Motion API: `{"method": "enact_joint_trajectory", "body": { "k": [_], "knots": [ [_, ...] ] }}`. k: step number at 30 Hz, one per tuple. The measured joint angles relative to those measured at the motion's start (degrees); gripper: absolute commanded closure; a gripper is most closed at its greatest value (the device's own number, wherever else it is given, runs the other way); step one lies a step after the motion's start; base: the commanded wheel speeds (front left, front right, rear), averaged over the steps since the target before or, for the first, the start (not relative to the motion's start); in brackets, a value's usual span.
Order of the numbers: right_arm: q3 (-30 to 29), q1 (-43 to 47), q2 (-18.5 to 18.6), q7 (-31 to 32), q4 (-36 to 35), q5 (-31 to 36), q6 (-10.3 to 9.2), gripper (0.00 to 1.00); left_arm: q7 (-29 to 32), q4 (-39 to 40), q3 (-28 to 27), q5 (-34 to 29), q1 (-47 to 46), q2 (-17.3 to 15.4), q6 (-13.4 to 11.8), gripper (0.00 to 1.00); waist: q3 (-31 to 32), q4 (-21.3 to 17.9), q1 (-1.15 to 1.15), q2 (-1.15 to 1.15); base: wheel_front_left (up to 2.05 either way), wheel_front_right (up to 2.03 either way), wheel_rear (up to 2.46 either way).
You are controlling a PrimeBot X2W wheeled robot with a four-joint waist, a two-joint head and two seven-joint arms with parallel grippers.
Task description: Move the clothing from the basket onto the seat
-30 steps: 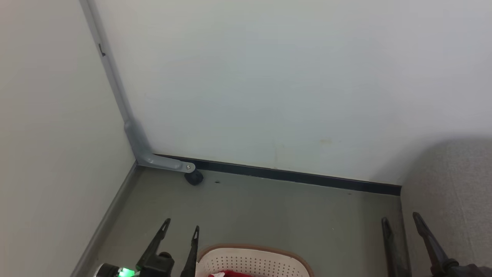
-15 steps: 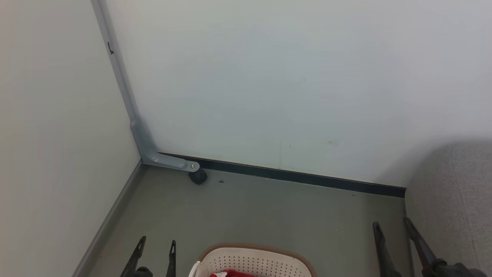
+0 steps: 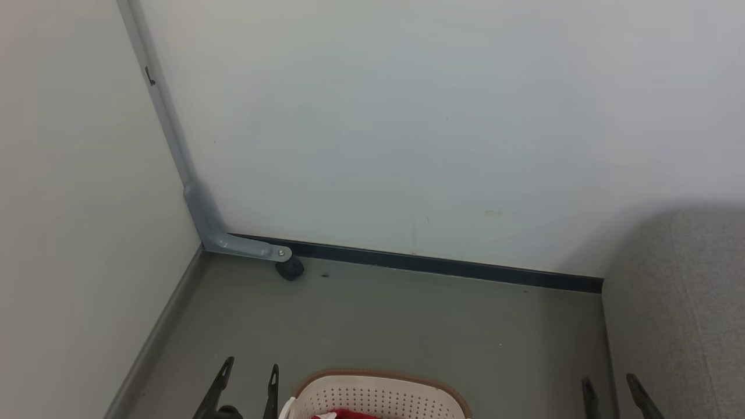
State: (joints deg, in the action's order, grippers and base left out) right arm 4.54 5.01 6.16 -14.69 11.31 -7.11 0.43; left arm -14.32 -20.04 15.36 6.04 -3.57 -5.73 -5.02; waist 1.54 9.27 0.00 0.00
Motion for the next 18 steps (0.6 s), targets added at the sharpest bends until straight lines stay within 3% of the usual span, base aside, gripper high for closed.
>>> {"method": "enact_joint_trajectory", "body": {
  "k": [18],
  "knots": [
    [0.9,-0.8,-0.2,0.0,0.1,0.1,0.08,0.00,0.0,-0.2,-0.1,0.0,0.5,0.3,1.0,0.00,-0.6,-2.2,0.00,0.00,0.00,0.00,0.00]
  ]
}}
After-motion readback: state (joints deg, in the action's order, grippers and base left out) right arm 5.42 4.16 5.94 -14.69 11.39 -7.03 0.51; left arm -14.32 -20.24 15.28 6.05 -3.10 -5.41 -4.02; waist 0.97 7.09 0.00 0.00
